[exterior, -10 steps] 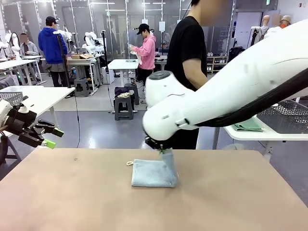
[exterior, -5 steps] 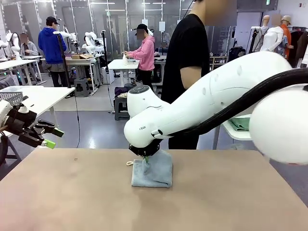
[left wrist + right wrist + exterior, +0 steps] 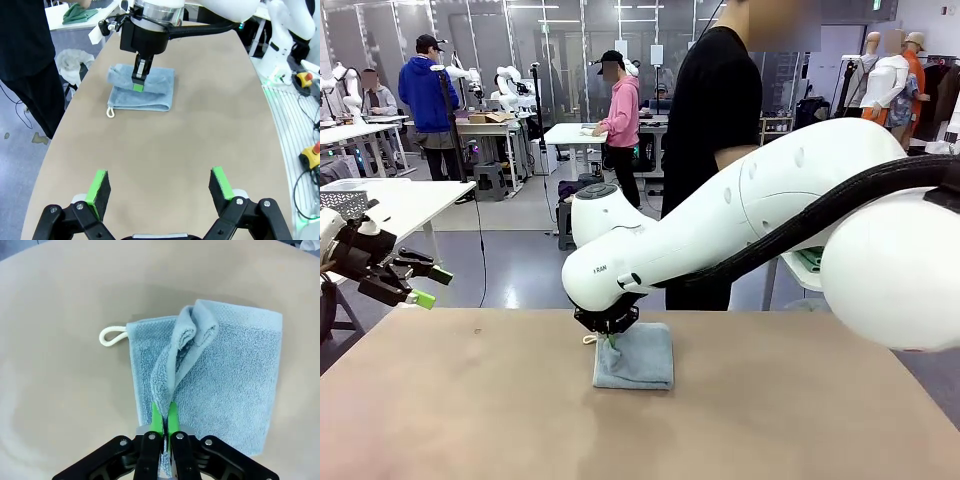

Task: Fold the towels and place them in the basket.
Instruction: When a person lays out a Towel with hook on the table, fold it in half twice.

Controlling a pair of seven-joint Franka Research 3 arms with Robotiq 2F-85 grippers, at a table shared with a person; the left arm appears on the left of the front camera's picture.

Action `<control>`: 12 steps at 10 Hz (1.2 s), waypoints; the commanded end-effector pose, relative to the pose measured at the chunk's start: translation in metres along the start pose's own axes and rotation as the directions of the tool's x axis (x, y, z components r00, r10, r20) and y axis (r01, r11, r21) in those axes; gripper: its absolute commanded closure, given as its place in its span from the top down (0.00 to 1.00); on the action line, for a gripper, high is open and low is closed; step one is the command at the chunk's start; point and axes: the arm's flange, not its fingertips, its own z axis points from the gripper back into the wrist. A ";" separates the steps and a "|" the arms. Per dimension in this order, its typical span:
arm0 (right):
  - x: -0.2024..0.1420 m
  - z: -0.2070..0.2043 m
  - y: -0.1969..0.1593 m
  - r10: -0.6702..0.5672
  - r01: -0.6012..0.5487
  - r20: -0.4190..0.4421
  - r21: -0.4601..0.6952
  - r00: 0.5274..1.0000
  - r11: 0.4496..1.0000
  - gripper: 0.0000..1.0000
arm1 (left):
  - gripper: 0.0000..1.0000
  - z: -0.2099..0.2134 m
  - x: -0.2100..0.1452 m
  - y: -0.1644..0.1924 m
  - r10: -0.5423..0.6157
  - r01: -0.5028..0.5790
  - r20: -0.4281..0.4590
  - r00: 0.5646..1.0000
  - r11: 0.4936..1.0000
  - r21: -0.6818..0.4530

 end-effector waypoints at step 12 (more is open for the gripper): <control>-0.021 0.056 -0.165 -0.016 0.017 -0.008 0.336 1.000 0.942 0.84 | 1.00 0.001 0.001 -0.001 -0.003 0.003 0.001 1.000 1.000 0.003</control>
